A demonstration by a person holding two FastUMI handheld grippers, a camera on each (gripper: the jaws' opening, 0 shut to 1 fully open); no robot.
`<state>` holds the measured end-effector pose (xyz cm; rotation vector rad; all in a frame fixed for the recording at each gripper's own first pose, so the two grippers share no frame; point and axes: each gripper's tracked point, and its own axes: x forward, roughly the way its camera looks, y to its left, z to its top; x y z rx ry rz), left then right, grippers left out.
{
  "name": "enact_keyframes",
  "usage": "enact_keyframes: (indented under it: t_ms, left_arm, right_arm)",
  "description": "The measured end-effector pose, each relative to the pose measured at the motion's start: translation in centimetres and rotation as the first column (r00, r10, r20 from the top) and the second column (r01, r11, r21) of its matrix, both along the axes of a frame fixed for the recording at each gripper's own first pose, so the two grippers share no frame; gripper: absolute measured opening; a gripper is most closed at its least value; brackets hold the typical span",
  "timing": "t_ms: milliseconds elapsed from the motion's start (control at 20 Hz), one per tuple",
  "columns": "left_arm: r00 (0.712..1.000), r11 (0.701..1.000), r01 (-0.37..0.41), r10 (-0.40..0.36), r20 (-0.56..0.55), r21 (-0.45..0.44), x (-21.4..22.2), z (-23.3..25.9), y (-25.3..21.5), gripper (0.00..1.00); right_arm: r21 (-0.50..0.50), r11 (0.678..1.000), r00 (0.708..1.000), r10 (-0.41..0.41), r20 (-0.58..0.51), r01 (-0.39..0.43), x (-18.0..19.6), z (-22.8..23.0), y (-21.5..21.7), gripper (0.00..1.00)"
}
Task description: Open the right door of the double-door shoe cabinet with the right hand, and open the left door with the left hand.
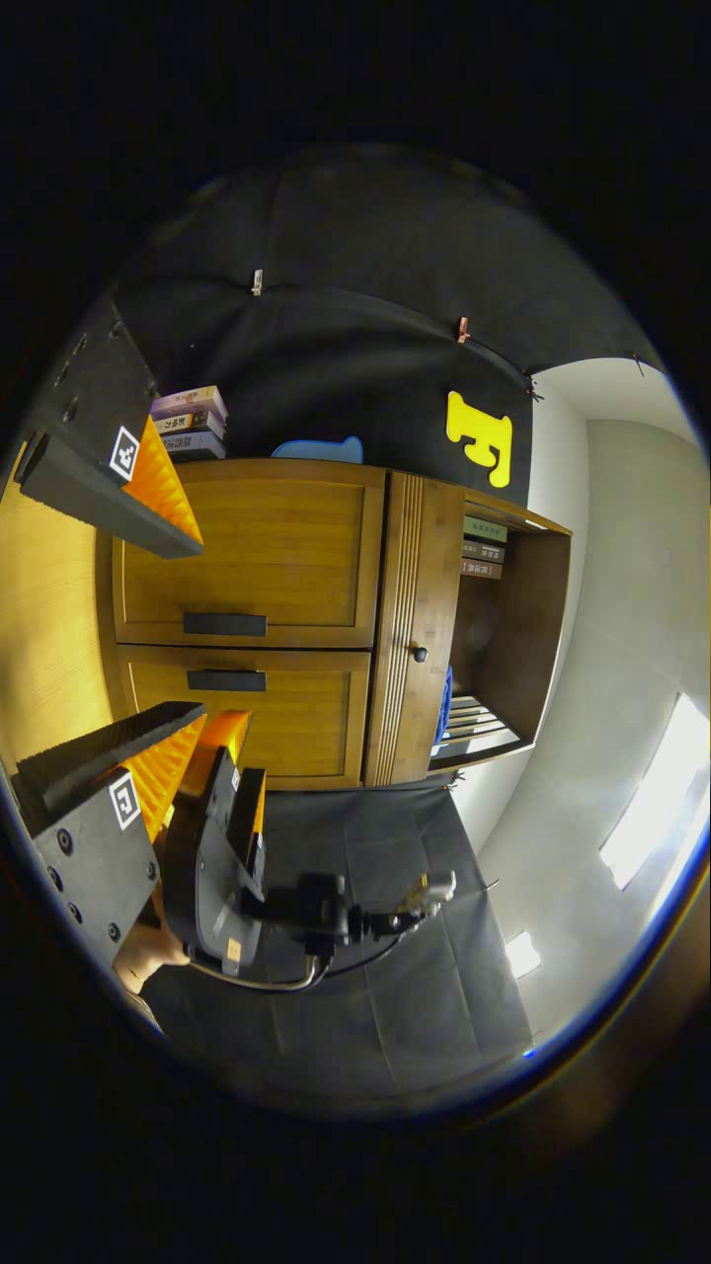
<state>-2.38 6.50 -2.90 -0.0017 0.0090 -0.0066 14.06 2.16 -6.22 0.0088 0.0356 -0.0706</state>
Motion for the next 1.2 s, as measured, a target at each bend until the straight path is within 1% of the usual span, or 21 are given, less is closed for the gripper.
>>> enact_keyframes:
  t_ms: [150,200,250,450,550,650,700,750,800,850,900,950,1000,1050,1100,1150,1200]
  left_arm:
    - [1.000,1.000,0.004,-0.004,-0.019,-0.006,-0.1,-0.9,0.9,0.91]
    - [1.000,1.000,-0.004,0.004,-0.021,-0.003,-0.2,-1.1,1.5,0.91]
    - [1.000,1.000,-0.017,0.017,-0.021,0.001,-0.2,-1.1,2.2,0.92]
    - [0.998,0.999,-0.052,0.052,-0.022,0.007,-0.5,-1.4,4.0,0.91]
    - [0.997,0.997,-0.078,0.079,-0.025,0.024,-0.8,-1.7,5.3,0.91]
    - [0.994,0.994,-0.105,0.106,-0.020,0.039,-1.0,-1.9,6.5,0.91]
    - [0.993,0.993,-0.115,0.116,-0.016,0.040,-1.1,-1.9,7.1,0.91]
    - [0.992,0.992,-0.122,0.123,-0.015,0.037,-1.2,-2.0,7.5,0.91]
    - [0.992,0.991,-0.128,0.129,-0.015,0.033,-1.3,-2.1,7.9,0.91]
    - [0.990,0.990,-0.138,0.138,-0.019,0.026,-1.3,-2.2,8.4,0.91]
    - [0.988,0.989,-0.149,0.150,-0.024,0.021,-1.4,-2.5,9.0,0.91]
    - [0.986,0.987,-0.161,0.162,-0.030,0.016,-1.4,-2.6,9.5,0.92]
    - [0.985,0.985,-0.169,0.170,-0.040,0.016,-1.4,-2.8,9.9,0.91]
    - [0.983,0.984,-0.175,0.176,-0.047,0.017,-1.5,-2.9,10.2,0.91]
    - [0.982,0.983,-0.183,0.184,-0.050,0.019,-1.6,-2.9,10.5,0.91]
    - [0.981,0.982,-0.189,0.190,-0.050,0.022,-1.6,-2.8,10.8,0.91]
    - [0.980,0.981,-0.192,0.193,-0.050,0.023,-1.7,-2.9,10.9,0.91]
  right_arm:
    - [-0.015,1.000,1.000,-0.026,-0.017,0.026,3.2,-1.5,-0.3,0.97]
    - [-0.026,0.999,0.999,-0.040,-0.023,0.039,4.1,-2.1,-0.7,0.99]
    - [-0.032,0.998,0.998,-0.051,-0.026,0.050,5.0,-2.6,-1.0,0.97]
    - [-0.033,0.993,0.993,-0.114,-0.027,0.113,8.5,-4.4,-2.8,0.97]
    - [-0.037,0.990,0.990,-0.139,-0.037,0.138,10.0,-5.3,-3.6,0.96]
    - [-0.034,0.988,0.987,-0.150,-0.056,0.149,11.3,-6.3,-3.9,0.95]
    - [-0.028,0.988,0.986,-0.154,-0.072,0.152,11.9,-7.1,-4.1,0.96]
    - [-0.027,0.988,0.984,-0.156,-0.090,0.154,12.4,-7.7,-4.2,0.84]
    - [-0.027,0.989,0.983,-0.150,-0.106,0.148,12.9,-8.6,-4.1,0.85]
    - [-0.033,0.988,0.980,-0.155,-0.124,0.153,13.2,-9.1,-4.0,0.80]
    - [-0.041,0.987,0.978,-0.161,-0.133,0.157,13.5,-9.4,-4.1,0.68]
    - [-0.047,0.986,0.977,-0.167,-0.131,0.162,13.9,-9.9,-4.3,0.66]
    - [-0.064,0.978,0.970,-0.203,-0.132,0.196,14.0,-10.4,-5.0,0.66]
    - [-0.052,0.979,0.973,-0.203,-0.112,0.198,13.5,-9.6,-5.2,0.65]
    - [-0.045,0.977,0.972,-0.210,-0.108,0.207,15.4,-10.2,-5.7,0.34]
    - [-0.044,0.978,0.972,-0.208,-0.106,0.204,14.4,-9.9,-5.2,0.34]
    - [-0.040,0.979,0.973,-0.205,-0.101,0.202,14.1,-9.6,-5.0,0.29]
